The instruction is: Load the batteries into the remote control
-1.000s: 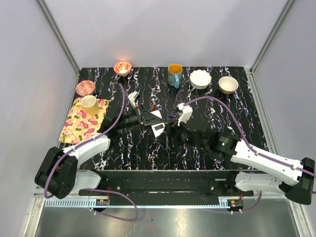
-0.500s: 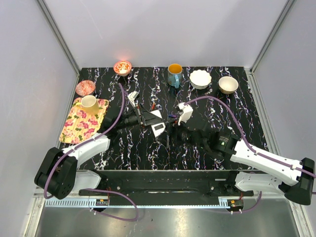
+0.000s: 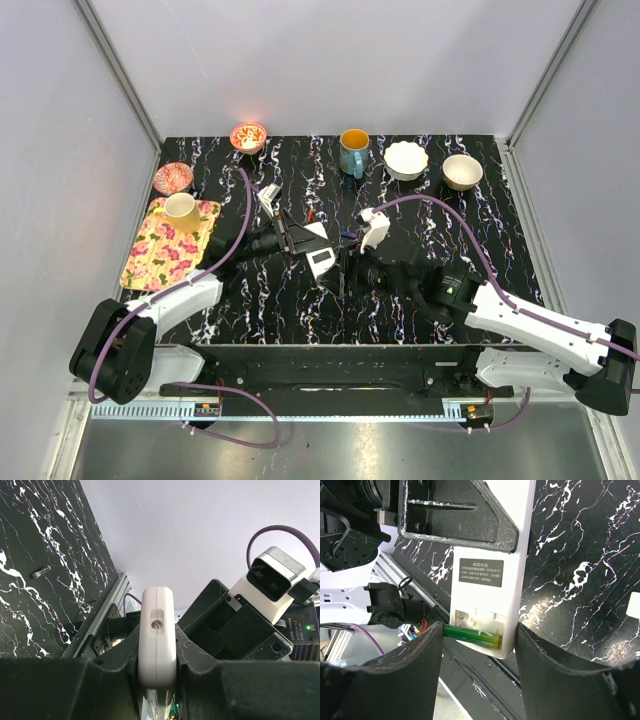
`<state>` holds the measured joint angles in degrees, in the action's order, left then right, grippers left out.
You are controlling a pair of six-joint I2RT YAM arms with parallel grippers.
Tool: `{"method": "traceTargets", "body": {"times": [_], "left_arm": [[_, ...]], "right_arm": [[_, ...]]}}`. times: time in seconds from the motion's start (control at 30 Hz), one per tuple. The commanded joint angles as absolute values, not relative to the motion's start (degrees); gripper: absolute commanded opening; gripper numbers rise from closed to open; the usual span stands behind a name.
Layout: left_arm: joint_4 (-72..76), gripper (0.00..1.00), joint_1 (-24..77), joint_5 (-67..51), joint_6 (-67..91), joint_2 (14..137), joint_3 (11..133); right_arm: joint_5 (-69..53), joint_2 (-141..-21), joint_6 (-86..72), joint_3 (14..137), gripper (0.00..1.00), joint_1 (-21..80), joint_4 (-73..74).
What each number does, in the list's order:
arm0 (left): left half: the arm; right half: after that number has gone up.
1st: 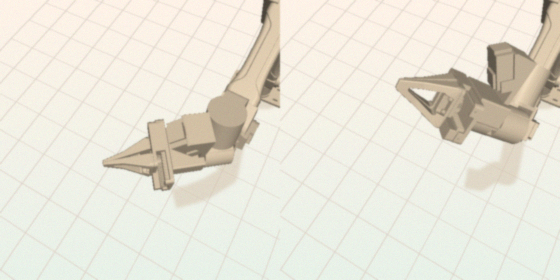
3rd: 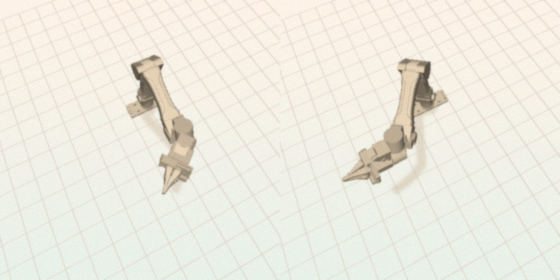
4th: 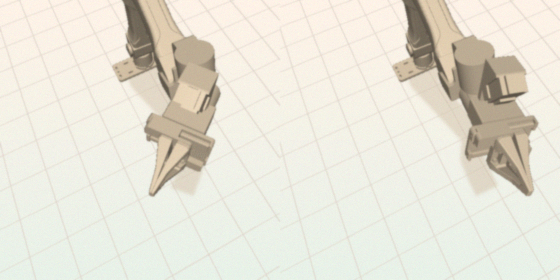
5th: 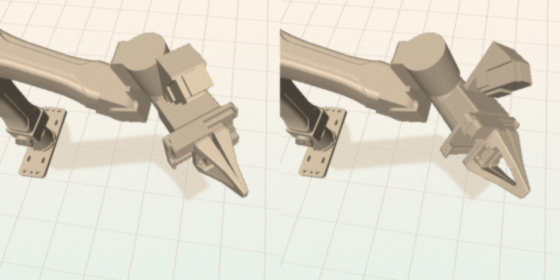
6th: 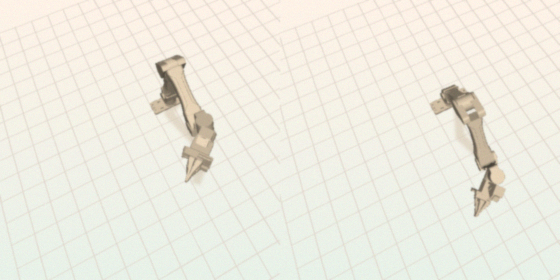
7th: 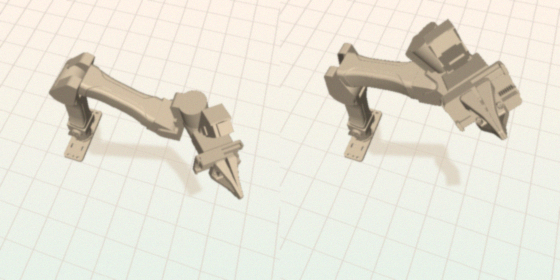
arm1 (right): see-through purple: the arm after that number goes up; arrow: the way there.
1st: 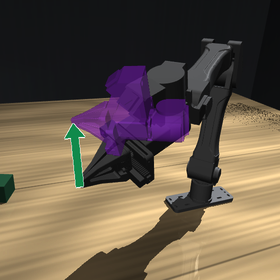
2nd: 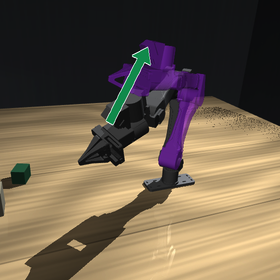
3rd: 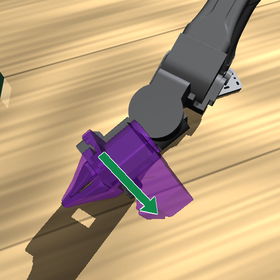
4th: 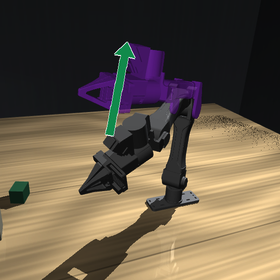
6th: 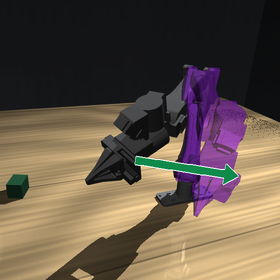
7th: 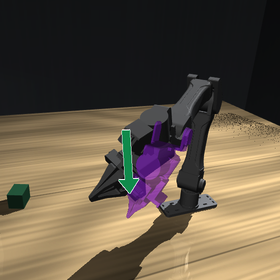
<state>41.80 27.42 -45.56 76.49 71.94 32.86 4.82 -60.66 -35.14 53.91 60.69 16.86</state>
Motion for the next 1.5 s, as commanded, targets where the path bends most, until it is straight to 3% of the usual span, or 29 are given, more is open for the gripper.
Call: {"method": "traceTargets", "body": {"times": [0.0,1.0,1.47], "left_arm": [[46.14,0.00,27.07,-44.82,76.82,69.79,33.13],[50.80,0.00,25.40,-46.84,81.03,70.14,35.16],[51.68,0.00,25.22,-47.02,82.09,70.49,35.68]], "right_arm": [[4.66,-59.68,-35.68,53.17,0.59,60.03,15.03],[2.02,-58.71,-35.33,50.98,0.41,59.50,16.35],[0.18,-59.68,-34.45,50.62,0.25,59.41,16.61]]}}
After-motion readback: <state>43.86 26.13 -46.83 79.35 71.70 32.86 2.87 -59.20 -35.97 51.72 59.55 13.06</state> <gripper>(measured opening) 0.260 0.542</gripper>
